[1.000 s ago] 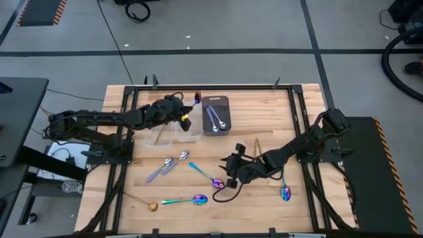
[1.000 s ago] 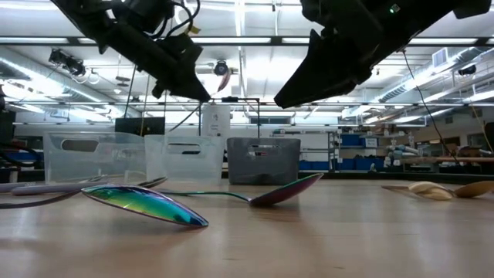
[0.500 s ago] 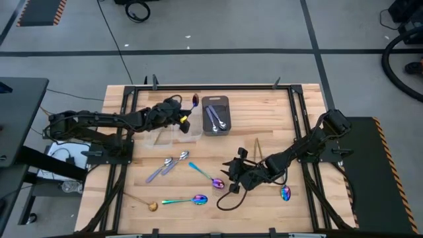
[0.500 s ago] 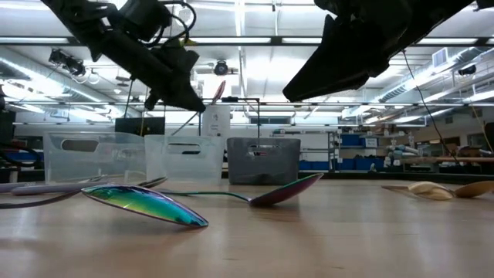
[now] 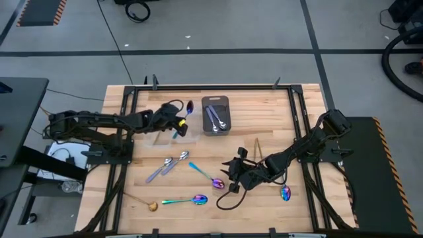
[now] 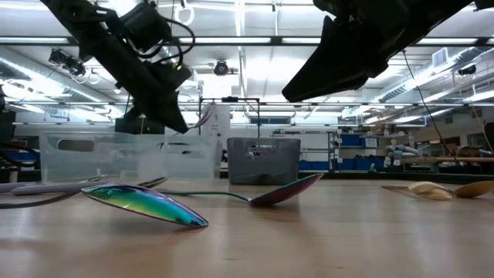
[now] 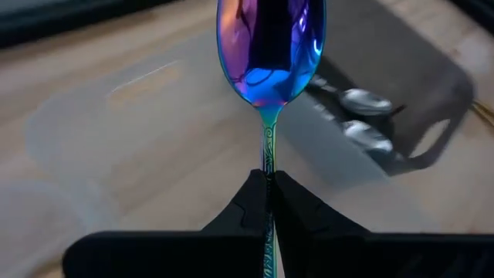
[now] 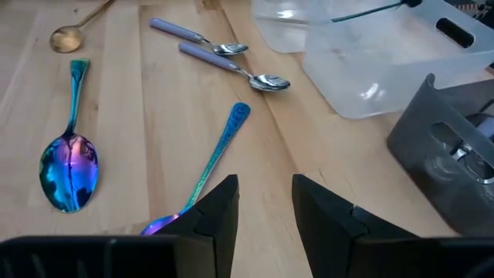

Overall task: Sort silverware by color (type)
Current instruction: Put the blue spoon into the right transparent bin

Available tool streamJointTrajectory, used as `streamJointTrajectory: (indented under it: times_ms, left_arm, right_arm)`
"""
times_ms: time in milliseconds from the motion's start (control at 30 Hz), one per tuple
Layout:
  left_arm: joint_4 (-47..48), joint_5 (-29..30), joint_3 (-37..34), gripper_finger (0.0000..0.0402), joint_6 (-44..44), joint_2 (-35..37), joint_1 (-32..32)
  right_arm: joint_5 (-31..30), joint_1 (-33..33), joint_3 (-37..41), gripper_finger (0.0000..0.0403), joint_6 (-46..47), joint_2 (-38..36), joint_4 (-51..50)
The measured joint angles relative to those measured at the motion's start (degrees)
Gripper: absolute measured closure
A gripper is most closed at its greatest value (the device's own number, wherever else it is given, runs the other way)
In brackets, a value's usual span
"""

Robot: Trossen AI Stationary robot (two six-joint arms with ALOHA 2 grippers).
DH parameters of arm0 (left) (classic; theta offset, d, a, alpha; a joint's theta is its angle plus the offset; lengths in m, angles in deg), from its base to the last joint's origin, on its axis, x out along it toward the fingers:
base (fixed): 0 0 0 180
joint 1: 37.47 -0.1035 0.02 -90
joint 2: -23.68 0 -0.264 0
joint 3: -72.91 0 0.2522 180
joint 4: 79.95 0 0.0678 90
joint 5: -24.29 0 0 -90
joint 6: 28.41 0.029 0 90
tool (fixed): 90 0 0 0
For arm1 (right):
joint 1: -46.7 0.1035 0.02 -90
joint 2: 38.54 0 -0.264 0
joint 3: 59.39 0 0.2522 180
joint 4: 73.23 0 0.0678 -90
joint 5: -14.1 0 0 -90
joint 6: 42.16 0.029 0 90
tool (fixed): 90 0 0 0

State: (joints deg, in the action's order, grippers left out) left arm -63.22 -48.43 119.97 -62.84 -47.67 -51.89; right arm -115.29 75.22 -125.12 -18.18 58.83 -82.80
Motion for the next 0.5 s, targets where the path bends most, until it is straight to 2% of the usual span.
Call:
streamJointTrajectory:
  times_ms: [333, 500]
  left_arm:
    - [0.55, -0.36, 0.0, 0.0385, -3.13, -0.93, 0.28]
    - [-0.24, -0.89, 0.04, 0.0385, -7.2, -4.47, 0.51]
  right_arm:
    - [0.0, -0.02, 0.0, 0.0271, -1.07, 0.01, 0.18]
    - [0.02, -0.02, 0.0, 0.0271, -1.64, 0.01, 0.74]
